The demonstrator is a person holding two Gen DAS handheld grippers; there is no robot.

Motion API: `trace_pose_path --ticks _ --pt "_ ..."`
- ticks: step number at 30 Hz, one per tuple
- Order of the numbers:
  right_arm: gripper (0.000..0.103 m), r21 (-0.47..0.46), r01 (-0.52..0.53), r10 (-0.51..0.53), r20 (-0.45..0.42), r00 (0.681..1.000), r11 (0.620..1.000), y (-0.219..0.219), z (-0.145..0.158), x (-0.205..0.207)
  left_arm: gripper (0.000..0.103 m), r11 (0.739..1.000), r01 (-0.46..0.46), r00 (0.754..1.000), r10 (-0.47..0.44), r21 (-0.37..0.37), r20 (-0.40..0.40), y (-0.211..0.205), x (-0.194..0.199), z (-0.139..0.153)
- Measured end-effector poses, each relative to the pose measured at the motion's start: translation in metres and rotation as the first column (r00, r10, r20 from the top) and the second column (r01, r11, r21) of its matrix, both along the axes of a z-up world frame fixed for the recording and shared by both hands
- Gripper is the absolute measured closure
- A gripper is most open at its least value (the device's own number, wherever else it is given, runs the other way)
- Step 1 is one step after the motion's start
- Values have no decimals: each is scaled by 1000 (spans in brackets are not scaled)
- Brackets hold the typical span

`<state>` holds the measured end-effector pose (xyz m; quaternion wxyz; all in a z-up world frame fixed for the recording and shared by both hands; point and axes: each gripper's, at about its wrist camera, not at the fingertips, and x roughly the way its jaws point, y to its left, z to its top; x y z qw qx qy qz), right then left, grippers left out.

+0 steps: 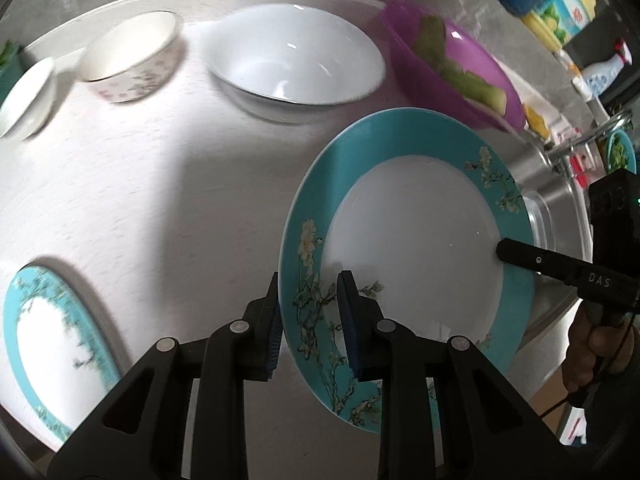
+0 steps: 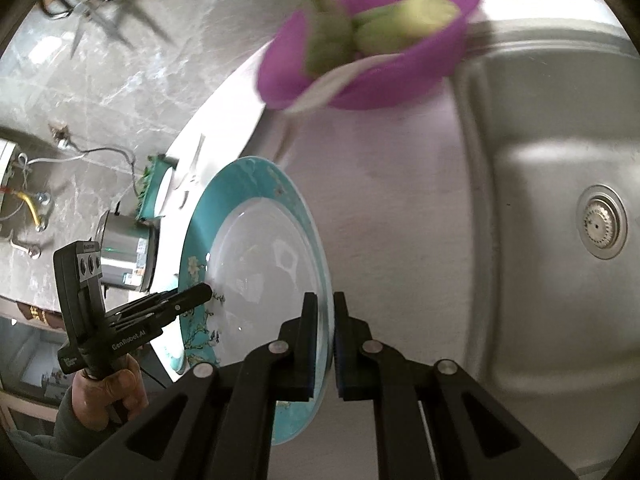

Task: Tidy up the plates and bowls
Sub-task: 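Carry the second teal plate with both grippers and lower it onto the plate stack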

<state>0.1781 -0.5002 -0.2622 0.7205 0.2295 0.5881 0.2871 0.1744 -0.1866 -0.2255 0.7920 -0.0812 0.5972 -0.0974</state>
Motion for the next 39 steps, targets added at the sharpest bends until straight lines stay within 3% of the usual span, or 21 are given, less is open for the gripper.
trace_pose_path --ticks 6,11,17,22,29,39 --pt "94 17 -86 86 27 996 996 56 15 -14 80 996 -90 995 90 4 45 60 -32 24" --pt "94 26 -189 187 48 981 982 123 24 -24 80 981 -192 979 191 16 66 134 -64 34" --pt "94 6 -312 311 74 947 950 215 31 -37 79 952 -304 951 301 35 66 228 -104 31" --pt "94 -14 -352 352 65 934 936 266 23 -51 79 941 -334 942 331 48 54 283 -128 22" --pt "94 -66 -345 348 43 937 936 295 5 -61 79 947 -316 949 316 48 20 326 -139 0" --pt "91 -170 -311 326 68 943 935 313 -3 -67 79 963 -260 966 260 67 7 328 -127 -12"
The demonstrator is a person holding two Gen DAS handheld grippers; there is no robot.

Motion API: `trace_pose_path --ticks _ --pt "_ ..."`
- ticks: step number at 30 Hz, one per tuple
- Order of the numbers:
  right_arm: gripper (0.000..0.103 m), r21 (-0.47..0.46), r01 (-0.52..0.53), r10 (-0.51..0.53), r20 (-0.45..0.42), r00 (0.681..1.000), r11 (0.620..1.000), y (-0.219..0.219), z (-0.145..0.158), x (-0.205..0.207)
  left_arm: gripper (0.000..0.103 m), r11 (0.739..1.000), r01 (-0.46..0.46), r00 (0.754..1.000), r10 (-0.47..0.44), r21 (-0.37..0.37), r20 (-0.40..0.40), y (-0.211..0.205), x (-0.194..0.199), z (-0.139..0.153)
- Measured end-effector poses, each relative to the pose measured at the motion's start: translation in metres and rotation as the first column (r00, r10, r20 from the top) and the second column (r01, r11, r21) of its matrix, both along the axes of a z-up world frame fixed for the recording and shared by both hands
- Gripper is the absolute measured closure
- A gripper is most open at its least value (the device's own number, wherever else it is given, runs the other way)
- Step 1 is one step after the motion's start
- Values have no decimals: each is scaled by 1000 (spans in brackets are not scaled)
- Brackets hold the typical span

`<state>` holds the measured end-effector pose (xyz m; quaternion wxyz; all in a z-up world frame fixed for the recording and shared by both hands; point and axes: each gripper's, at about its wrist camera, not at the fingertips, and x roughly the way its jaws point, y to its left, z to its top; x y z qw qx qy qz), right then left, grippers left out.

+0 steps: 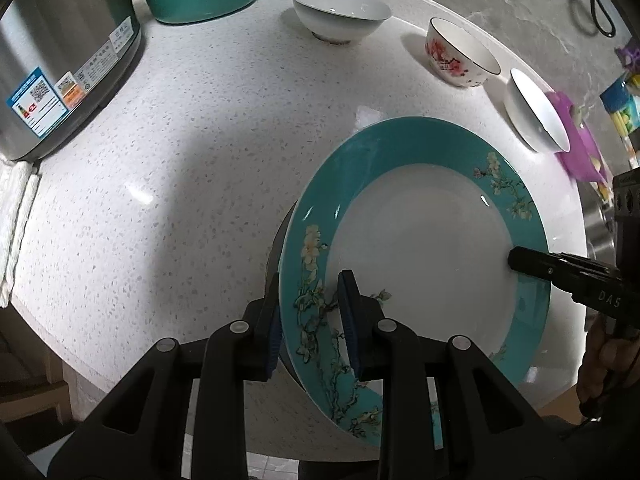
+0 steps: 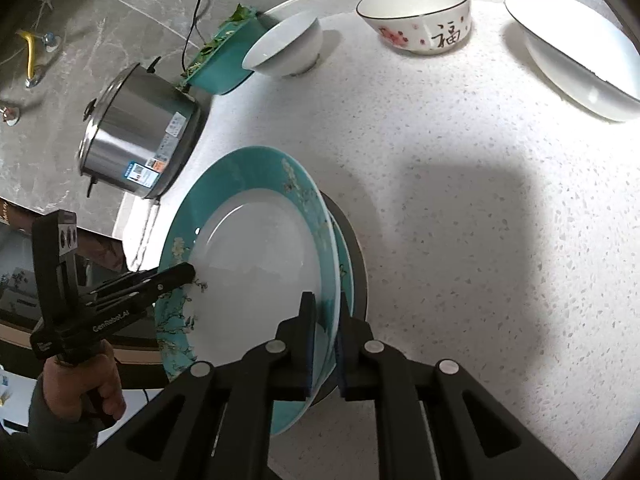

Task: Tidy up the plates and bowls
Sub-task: 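Carry the second teal plate with both grippers and lower it onto the plate stack, then open both grippers and move them to the large white plate by the sink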

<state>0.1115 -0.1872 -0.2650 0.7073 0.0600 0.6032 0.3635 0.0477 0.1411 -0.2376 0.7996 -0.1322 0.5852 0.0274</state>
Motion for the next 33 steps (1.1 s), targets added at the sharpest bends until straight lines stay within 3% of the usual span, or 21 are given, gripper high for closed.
trace_pose_path --ticks 3,6,13,22,30,31,32,33 --pt "90 -41 -3 5 36 999 999 7 0 -4 79 1000 12 1000 -12 7 -6 4 -3 -3" --pt "90 -78 -12 18 75 997 997 12 0 -8 79 998 35 999 -35 59 -13 -2 -2 -7" --pt "87 -150 -37 61 157 986 988 23 1 -17 79 997 41 999 -41 68 -3 -5 -2 -8" --pt "82 -196 -26 64 192 979 980 28 -4 -22 80 993 67 998 -69 96 11 -17 10 -12" --pt "75 -216 -1 50 223 974 976 31 -5 -25 79 995 60 998 -63 74 31 -14 8 -13" --pt "72 -214 6 42 220 975 977 31 -5 -25 79 996 57 998 -59 67 31 -12 8 -13" --pt "62 -209 15 31 215 976 978 30 -5 -26 75 997 53 998 -55 62 35 -10 7 -12" --pt "52 -195 31 12 216 976 980 28 -3 -26 61 997 47 998 -49 60 41 -8 7 -9"
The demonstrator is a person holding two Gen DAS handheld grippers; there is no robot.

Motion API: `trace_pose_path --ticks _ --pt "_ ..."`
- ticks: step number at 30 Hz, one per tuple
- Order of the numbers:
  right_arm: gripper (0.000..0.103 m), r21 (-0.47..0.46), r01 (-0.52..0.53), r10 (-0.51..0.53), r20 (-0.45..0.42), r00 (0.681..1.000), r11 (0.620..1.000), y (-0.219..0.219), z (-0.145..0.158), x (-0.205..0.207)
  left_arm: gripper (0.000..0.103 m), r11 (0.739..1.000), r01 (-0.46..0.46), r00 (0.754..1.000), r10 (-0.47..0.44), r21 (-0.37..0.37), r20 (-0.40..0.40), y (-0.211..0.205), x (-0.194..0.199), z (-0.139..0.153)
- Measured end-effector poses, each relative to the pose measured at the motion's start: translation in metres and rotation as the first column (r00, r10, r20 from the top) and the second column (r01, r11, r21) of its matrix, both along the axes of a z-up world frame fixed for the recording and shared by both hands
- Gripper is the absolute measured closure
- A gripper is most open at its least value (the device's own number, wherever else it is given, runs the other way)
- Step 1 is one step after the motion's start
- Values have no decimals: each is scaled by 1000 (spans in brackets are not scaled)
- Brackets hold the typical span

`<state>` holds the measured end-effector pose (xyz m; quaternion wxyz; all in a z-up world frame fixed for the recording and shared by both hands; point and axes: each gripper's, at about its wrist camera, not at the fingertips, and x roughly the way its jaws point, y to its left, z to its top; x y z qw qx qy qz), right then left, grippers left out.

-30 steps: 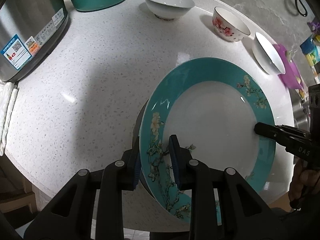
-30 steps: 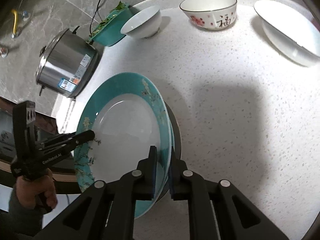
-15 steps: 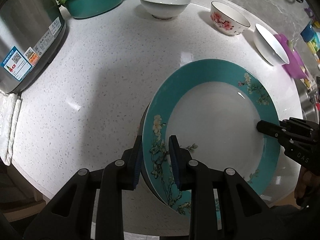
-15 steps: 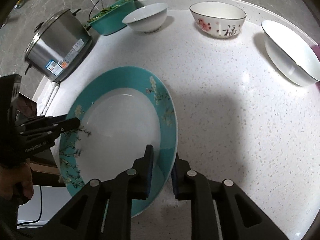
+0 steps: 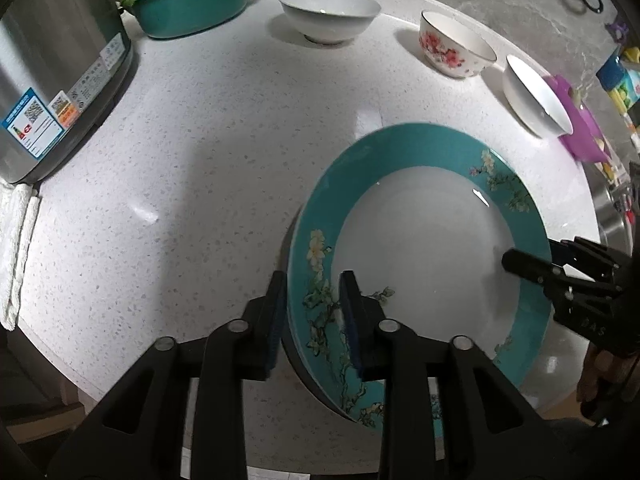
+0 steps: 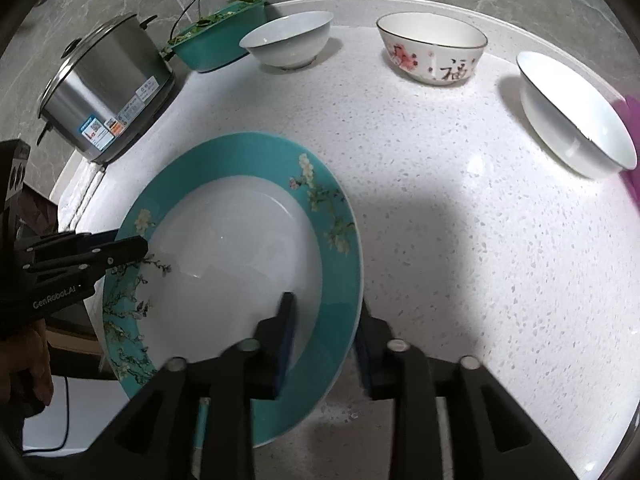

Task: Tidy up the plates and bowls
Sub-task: 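Open both grippers and move them to the large white plate by the sink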

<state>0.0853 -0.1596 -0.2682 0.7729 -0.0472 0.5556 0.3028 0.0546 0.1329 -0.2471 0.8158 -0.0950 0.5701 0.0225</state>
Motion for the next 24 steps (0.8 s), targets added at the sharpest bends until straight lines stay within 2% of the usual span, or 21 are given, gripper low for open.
trace_pose_path --ticks 1,2,3,5,6,8,13,16,18,19,24 --pt "48 12 11 -12 7 1000 1000 -2 3 -1 48 1000 -6 1000 6 -7 9 3 0 4" --pt "43 25 22 -22 15 1000 999 -6 6 -2 26 1000 -10 1000 11 -18 24 6 0 10" --pt "38 44 38 -39 27 999 998 -12 13 -3 20 1000 -7 999 8 -26 48 8 2 18" --pt "29 75 75 -79 45 996 994 -25 23 -2 16 999 20 996 -17 -37 82 8 10 37" --pt "23 91 115 -120 55 991 989 -39 30 -1 8 998 38 995 -33 -48 96 7 18 47" --pt "21 120 185 -193 58 979 975 -63 41 5 0 993 88 988 -77 -79 131 -1 38 68" --pt "20 165 406 -413 10 911 899 -146 70 40 0 959 253 956 -226 -130 188 -53 100 108" --pt "20 172 531 -540 3 842 830 -195 86 76 0 936 330 935 -304 -127 184 -107 149 117" --pt "21 172 593 -601 -5 799 786 -221 91 102 0 937 336 934 -318 -98 161 -141 180 118" --pt "21 167 607 -614 -15 790 777 -228 91 111 0 934 347 929 -329 -90 166 -158 195 118" --pt "28 136 614 -610 -75 789 777 -241 69 146 2 914 405 907 -398 -24 134 -233 264 105"
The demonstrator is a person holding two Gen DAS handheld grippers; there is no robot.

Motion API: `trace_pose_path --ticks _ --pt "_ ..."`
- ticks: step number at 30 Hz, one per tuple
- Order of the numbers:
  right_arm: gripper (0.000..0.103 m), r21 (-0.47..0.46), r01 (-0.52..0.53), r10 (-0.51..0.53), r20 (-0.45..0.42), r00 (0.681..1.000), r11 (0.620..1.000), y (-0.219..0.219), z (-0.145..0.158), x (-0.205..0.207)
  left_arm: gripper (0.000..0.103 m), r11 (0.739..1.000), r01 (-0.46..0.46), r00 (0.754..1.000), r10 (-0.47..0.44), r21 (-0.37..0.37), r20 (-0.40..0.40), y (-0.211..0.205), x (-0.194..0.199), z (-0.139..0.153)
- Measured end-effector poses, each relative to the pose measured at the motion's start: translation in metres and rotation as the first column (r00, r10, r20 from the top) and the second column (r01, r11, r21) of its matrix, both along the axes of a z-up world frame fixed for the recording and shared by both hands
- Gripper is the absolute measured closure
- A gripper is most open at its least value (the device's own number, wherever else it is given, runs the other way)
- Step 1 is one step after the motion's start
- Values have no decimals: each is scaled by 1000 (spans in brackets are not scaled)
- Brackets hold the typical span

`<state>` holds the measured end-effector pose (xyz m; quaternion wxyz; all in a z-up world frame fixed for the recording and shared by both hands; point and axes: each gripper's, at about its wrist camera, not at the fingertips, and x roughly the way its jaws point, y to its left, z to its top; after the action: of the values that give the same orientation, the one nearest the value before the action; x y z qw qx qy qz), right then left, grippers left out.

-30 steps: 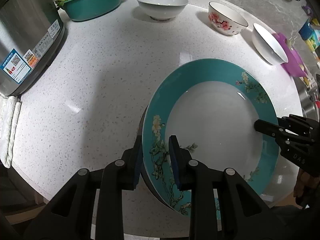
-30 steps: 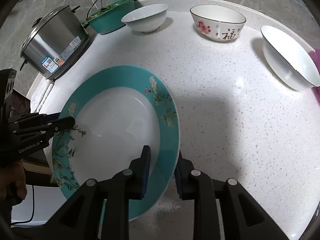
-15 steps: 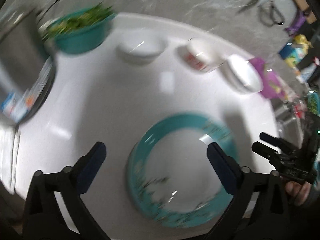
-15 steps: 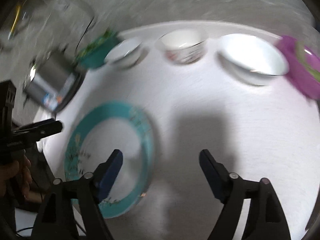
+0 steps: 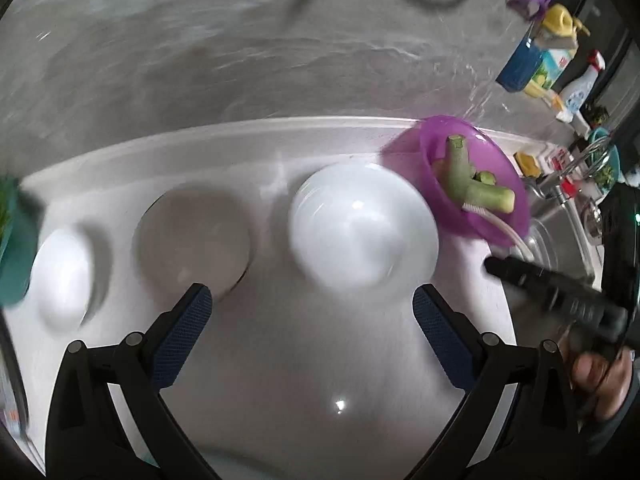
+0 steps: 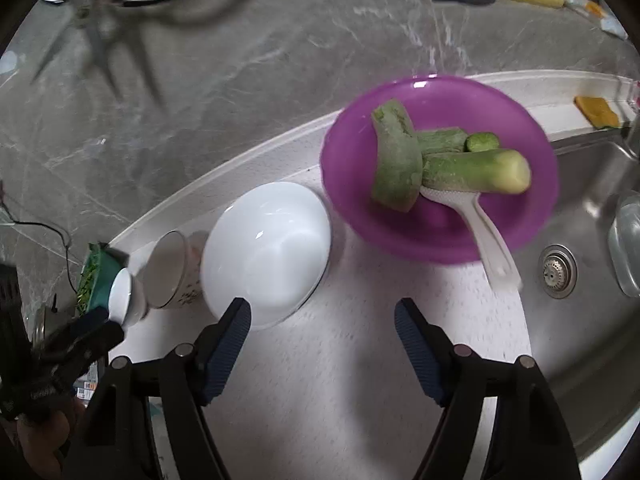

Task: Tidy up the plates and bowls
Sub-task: 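Open both grippers and move them to the large white plate by the sink, then close the left gripper on the white plate rim while the right gripper grips it too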

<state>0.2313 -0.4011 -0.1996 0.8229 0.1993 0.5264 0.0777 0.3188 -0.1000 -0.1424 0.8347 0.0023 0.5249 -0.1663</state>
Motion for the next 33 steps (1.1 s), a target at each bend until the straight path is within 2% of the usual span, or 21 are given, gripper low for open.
trace_pose_path --ticks 5,10,12,16,17,21,24,28,29,30,32,33 --pt "32 31 -4 6 -47 999 1000 -5 -21 18 2 992 79 997 -78 94 -13 -34 52 -8" --pt "35 63 -24 29 -78 997 998 2 -38 25 3 960 201 978 -188 193 -86 -52 101 -30" --pt "40 84 -21 29 -97 995 996 5 -45 26 14 944 245 968 -226 219 -110 -58 116 -36" --pt "45 101 -9 21 -116 993 995 12 -54 28 27 917 312 945 -275 247 -174 -69 135 -51" --pt "46 107 -5 18 -122 992 994 13 -56 28 34 912 325 940 -282 252 -190 -72 139 -55" --pt "46 112 24 -7 -146 989 993 22 -61 31 37 899 362 922 -307 247 -235 -72 152 -71" --pt "46 109 36 -19 -158 987 993 28 -65 33 46 879 411 899 -347 243 -267 -80 160 -80" --pt "51 106 60 -39 -187 982 993 32 -76 40 47 859 448 881 -376 248 -288 -93 166 -91" --pt "54 108 66 -44 -190 981 992 35 -78 42 49 857 452 878 -379 248 -292 -95 167 -94" --pt "54 109 78 -55 -196 979 991 36 -81 43 57 853 458 874 -383 248 -298 -96 168 -97" --pt "57 107 88 -65 -203 977 990 38 -85 45 63 851 465 868 -384 246 -315 -98 172 -104" --pt "63 104 86 -63 -203 977 991 39 -86 46 64 850 463 869 -379 251 -318 -98 174 -107"
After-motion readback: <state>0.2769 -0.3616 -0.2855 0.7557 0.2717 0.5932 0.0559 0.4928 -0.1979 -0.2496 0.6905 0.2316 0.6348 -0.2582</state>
